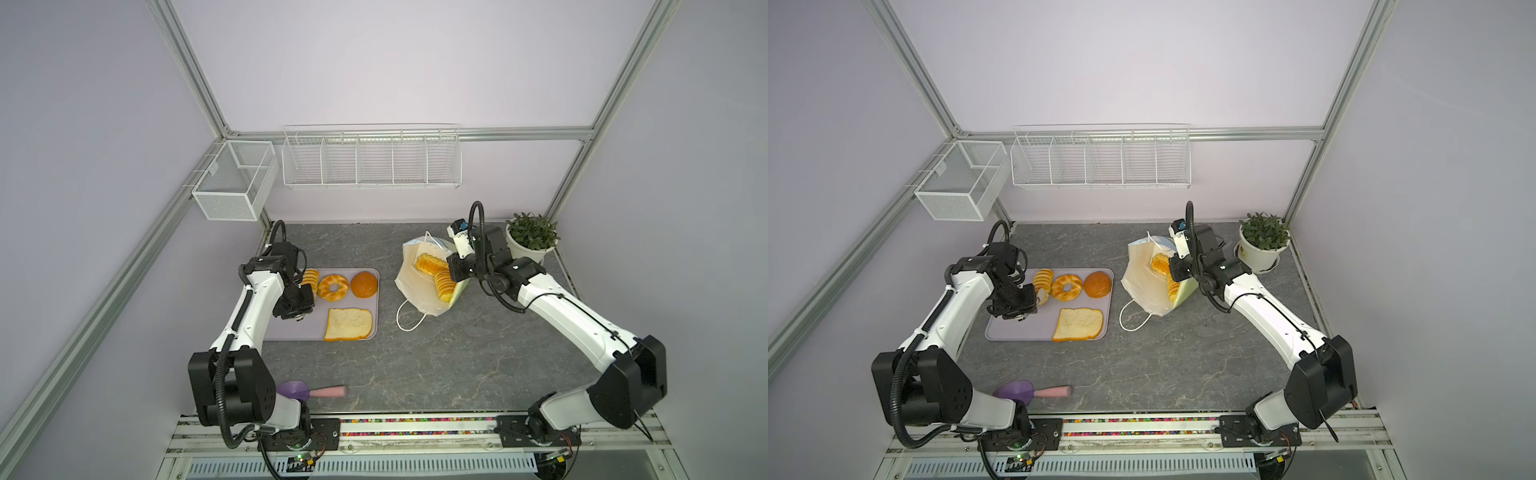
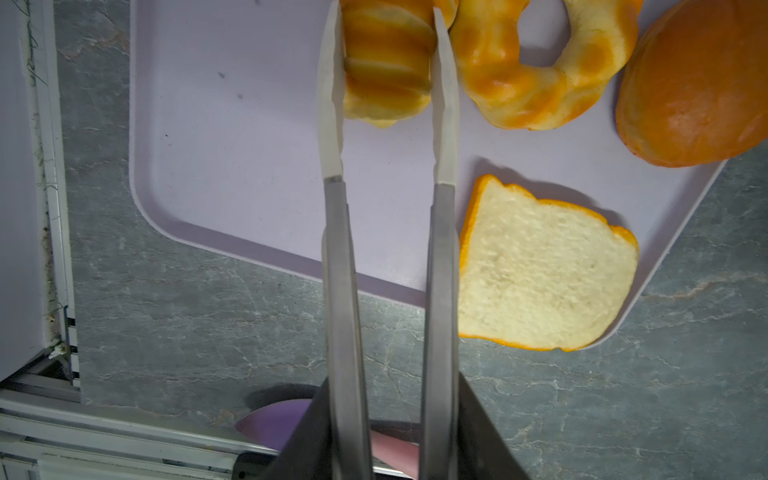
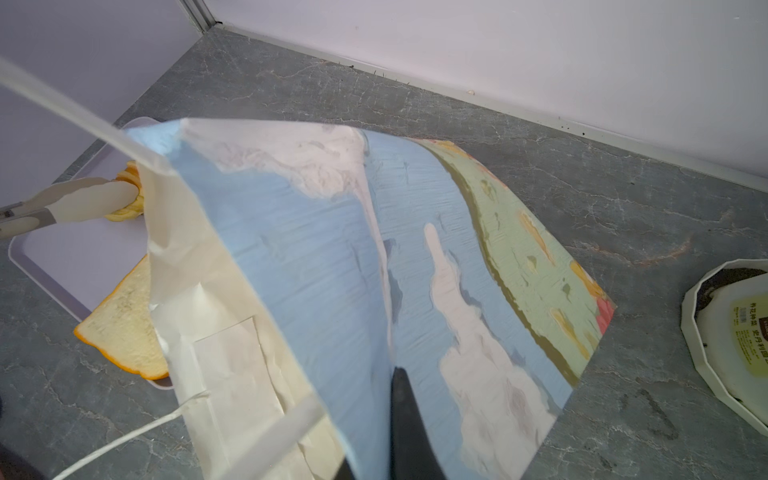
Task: Take the fake bread out of the paper bag
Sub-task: 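Open the tongs to release the spiral bread on the mat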
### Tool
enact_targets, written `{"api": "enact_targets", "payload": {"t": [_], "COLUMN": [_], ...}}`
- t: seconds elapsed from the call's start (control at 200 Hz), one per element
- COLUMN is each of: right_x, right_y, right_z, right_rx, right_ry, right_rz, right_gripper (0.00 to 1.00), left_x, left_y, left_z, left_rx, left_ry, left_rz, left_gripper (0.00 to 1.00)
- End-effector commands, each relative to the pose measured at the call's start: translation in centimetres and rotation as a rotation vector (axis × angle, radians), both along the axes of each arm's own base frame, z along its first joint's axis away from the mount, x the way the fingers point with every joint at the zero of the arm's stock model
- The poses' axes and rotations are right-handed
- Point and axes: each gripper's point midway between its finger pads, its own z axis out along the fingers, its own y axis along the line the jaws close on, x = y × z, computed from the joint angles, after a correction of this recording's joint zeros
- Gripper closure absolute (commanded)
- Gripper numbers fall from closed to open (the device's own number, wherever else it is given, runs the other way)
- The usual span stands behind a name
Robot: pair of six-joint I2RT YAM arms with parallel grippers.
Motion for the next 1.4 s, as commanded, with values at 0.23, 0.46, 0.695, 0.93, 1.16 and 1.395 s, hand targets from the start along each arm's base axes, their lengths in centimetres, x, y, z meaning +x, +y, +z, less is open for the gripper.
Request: {"api": "enact_targets", "payload": {"t": [0.23,0.46,0.695,0.93,1.16,1.395], "right_x": [0.0,-0.1,-0.2,-0.7,-1.5,-2.4], "right_y": [-0.1,-0.2,-0.6,0.4,2.5,2.5], "right_z": [1.8,1.8,1.0,0.9,0.0,-0.4], "right_rx": [0.034,0.034,0.025,0.058,0.082,0.02], "right_ry": [-0.024,-0.023,-0.006,0.014,-0.019,-0.055], "right_rz": [0.002,-0.006,-0.025,0.007,0.127,0.149], "right_gripper": [0.93,0.93,0.93,0.93,0.93,0.93], "left_x": [-1.1,-1.0,-1.4,-4.4,-8.3,-10.1], "left_y": [0.1,-1.8,-6.8,-15.9,-20.4,-23.5], "left_z": [3.8,7.2,12.5,18.2,17.4,14.8], "left_rx": [0.004,-0.099,-0.218,-0.439,-0.542,-0.631], "left_ry": [-0.051,-0.157,-0.366,-0.545,-0.522,-0.458], "left_rz": [-0.019,-0.052,-0.158,-0.354,-0.48,-0.513], "left_gripper": [0.56,0.63,0.7,0.77,0.75,0.76]}}
